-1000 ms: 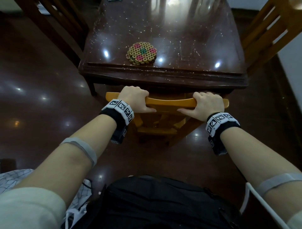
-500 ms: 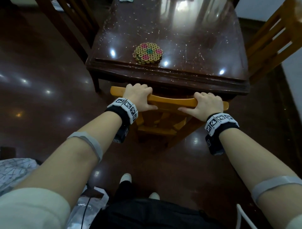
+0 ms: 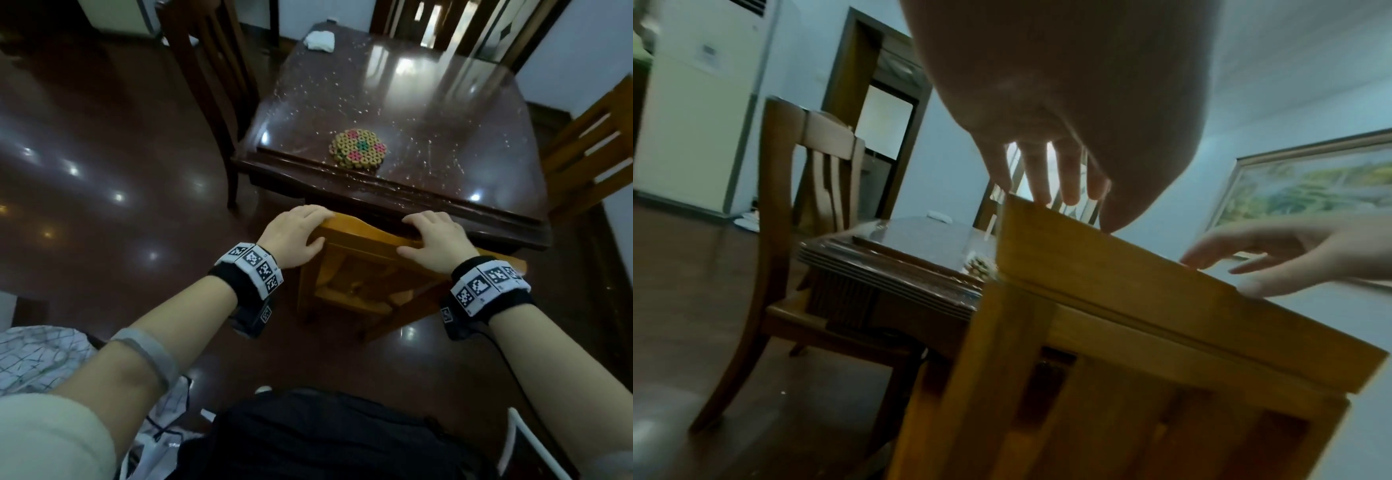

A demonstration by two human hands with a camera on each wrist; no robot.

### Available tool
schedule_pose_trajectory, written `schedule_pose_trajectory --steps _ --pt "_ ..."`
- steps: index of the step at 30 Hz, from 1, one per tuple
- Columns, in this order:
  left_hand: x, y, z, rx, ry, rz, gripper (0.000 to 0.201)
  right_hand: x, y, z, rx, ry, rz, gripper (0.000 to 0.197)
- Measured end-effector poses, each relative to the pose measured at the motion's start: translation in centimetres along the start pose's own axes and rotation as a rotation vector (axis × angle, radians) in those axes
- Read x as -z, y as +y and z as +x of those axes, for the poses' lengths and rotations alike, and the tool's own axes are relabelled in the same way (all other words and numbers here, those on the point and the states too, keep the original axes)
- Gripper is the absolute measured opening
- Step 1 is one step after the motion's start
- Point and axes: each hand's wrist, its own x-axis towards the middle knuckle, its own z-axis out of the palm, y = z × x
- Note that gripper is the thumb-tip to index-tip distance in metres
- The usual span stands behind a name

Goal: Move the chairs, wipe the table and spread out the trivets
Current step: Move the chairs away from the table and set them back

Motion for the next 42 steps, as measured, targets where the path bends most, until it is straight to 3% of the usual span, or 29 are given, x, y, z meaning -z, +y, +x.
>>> schedule_pose_trajectory --steps 6,12,24,30,33,37,42 --pt "3.5 -9.0 -3.2 0.302 -0.034 -0.219 0.034 2.5 -13.4 5.2 0.304 -0.042 0.113 0.050" --pt "6.8 -16.5 -5.7 0.528 -0.066 -0.173 0.018 2.3 -25.5 11.5 0.516 -0.115 0.144 0.040" --pt "13.3 -34.1 -5.0 0.804 -0.035 -0.135 0.018 -0.8 -42.0 30.5 0.569 -0.414 0.191 0.031" --pt "20.1 -44.2 -2.4 0.912 -0.022 -0.054 0.021 0.7 -49.8 41.8 0.609 -0.450 0.140 0.030" --pt "21.9 -49.1 -2.1 0.991 -0.095 -0.008 0.023 0.9 -54.3 46.4 0.632 -0.506 0.014 0.031" --pt "22.9 -56.0 -2.9 1.087 -0.338 0.011 0.027 0.0 -60.7 51.4 0.651 -0.549 -0.204 0.035" --pt "24.8 -67.0 -3.4 1.137 -0.435 0.007 0.027 -1.2 -68.7 58.9 0.582 -0.560 -0.276 0.037"
